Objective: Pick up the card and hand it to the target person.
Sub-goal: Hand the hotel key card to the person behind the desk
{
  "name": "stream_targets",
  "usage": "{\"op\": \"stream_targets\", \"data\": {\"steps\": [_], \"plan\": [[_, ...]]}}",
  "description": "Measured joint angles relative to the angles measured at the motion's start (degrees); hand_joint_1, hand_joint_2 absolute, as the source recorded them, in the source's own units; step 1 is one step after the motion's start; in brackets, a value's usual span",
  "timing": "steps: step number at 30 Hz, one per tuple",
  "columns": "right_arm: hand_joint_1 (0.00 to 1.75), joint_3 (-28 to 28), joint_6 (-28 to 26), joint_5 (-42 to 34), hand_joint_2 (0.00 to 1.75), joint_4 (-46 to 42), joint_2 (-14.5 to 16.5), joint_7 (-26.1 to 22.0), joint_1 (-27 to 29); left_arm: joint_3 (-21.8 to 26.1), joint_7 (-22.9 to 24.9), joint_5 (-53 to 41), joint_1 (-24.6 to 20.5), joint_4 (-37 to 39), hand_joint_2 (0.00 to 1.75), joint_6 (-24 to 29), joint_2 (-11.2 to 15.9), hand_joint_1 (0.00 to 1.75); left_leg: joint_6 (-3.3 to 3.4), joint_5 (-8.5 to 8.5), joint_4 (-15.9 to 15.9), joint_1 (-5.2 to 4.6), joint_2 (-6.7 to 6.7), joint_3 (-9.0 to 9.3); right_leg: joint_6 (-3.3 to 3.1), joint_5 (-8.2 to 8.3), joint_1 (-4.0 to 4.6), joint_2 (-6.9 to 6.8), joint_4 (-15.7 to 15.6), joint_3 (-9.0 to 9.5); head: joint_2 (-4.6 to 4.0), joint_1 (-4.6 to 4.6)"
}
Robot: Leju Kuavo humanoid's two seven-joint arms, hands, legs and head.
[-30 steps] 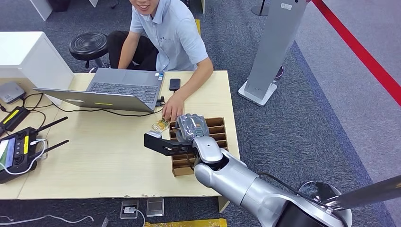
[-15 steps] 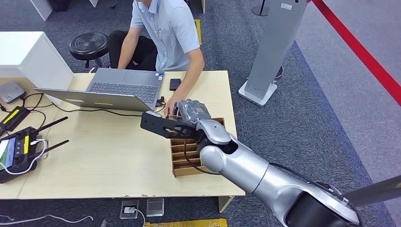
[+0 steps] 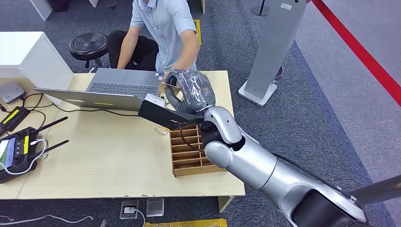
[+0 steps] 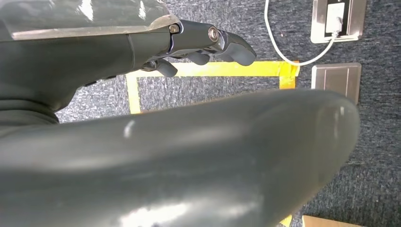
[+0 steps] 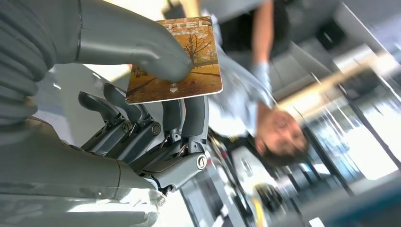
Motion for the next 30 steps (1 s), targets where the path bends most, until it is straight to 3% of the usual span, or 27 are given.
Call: {"op": "stream_targets", "data": {"steps": [7, 15, 19, 30], "plan": [[1.75, -0.85, -6.27, 2.04, 1.75, 5.04, 0.75, -5.02, 1.16, 0.00, 0.00, -0.08, -0.40, 0.00, 0.00, 0.02, -0.23, 0.00, 0.00, 0.00, 0.00, 0.00, 0.00, -0.01, 0.00, 0.00, 0.00, 0.00, 0.00, -0.01, 0.00, 0.00], [1.75, -1.28, -7.74, 2.31, 1.75, 8.09, 1.51, -6.02, 1.46, 0.00, -0.11, -0.08, -0.60, 0.01, 0.00, 0.11, -0.27, 0.00, 0.00, 0.00, 0.00, 0.00, 0.00, -0.01, 0.00, 0.00, 0.00, 0.00, 0.00, -0.01, 0.00, -0.05], [0.00, -1.31, -7.72, 2.35, 1.75, 8.97, 1.85, -6.02, 1.46, 0.00, -0.13, -0.07, -0.65, 0.00, 0.00, 0.19, -0.27, 0.00, 0.00, 0.00, 0.00, 0.00, 0.00, -0.01, 0.00, 0.00, 0.00, 0.00, 0.00, -0.01, 0.00, 0.00], [0.00, -1.32, -8.03, 2.38, 1.75, 10.66, 2.61, -5.35, 1.44, 0.00, -0.15, 0.11, -0.71, 0.02, 0.00, 0.63, -0.27, 0.00, 0.00, 0.00, 0.00, 0.00, -0.01, -0.01, 0.00, 0.00, 0.00, -0.01, 0.00, -0.01, 0.00, -0.03]]}}
